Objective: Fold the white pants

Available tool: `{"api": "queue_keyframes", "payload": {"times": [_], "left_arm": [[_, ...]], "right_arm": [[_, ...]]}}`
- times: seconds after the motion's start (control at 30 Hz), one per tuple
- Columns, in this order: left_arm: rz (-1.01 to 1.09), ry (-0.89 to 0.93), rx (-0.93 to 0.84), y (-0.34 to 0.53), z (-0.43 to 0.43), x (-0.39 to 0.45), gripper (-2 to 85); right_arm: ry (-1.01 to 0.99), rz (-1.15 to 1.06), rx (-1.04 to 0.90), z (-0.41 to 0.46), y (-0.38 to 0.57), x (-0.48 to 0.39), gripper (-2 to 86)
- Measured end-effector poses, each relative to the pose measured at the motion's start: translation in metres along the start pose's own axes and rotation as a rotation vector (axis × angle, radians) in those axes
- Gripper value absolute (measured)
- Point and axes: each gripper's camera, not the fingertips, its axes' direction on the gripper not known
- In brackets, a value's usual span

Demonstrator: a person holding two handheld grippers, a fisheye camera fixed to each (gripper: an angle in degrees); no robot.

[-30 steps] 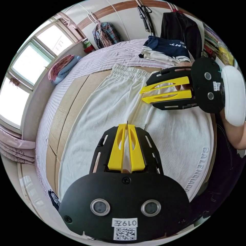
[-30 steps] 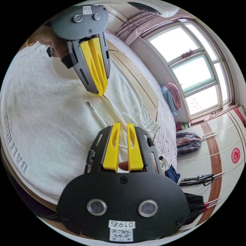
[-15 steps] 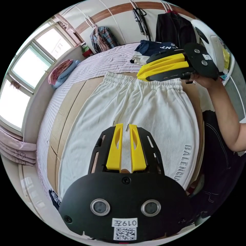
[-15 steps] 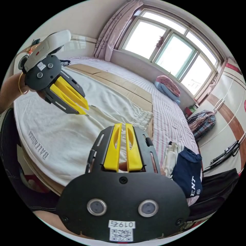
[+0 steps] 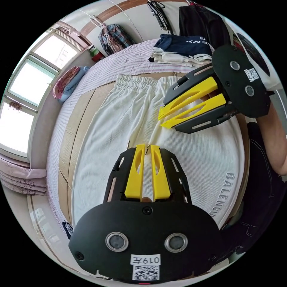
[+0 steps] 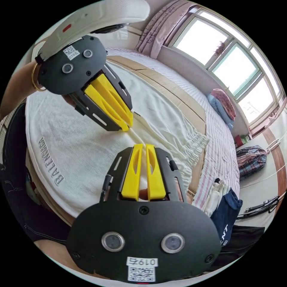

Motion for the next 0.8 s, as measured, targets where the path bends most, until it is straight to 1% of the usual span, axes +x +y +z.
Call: {"api": "queue_keyframes", "payload": {"times": [0.13, 0.43, 0.63, 0.73, 0.8], "left_arm": [[-0.019, -0.018, 0.010, 0.019, -0.004, 0.006, 1.2], [-0.026, -0.012, -0.014, 0.075, 0.003, 0.034, 1.3], [-0.060, -0.008, 0.012, 0.131, -0.007, 0.047, 1.0], [-0.137, -0.043, 0.064, 0.177, -0.027, 0.054, 0.9], [-0.256, -0.101, 0.189, 0.233, -0.066, 0.068, 1.0]], "right_arm": [[-0.006, 0.003, 0.018, 0.013, 0.011, -0.001, -0.8], [0.001, -0.033, -0.022, 0.059, 0.036, -0.017, -0.9], [-0.026, -0.025, 0.009, 0.075, 0.062, -0.017, -0.5], [-0.042, -0.038, 0.069, 0.062, 0.077, -0.018, 0.6], [-0.066, -0.033, 0.193, 0.033, 0.090, -0.017, 1.7]]}}
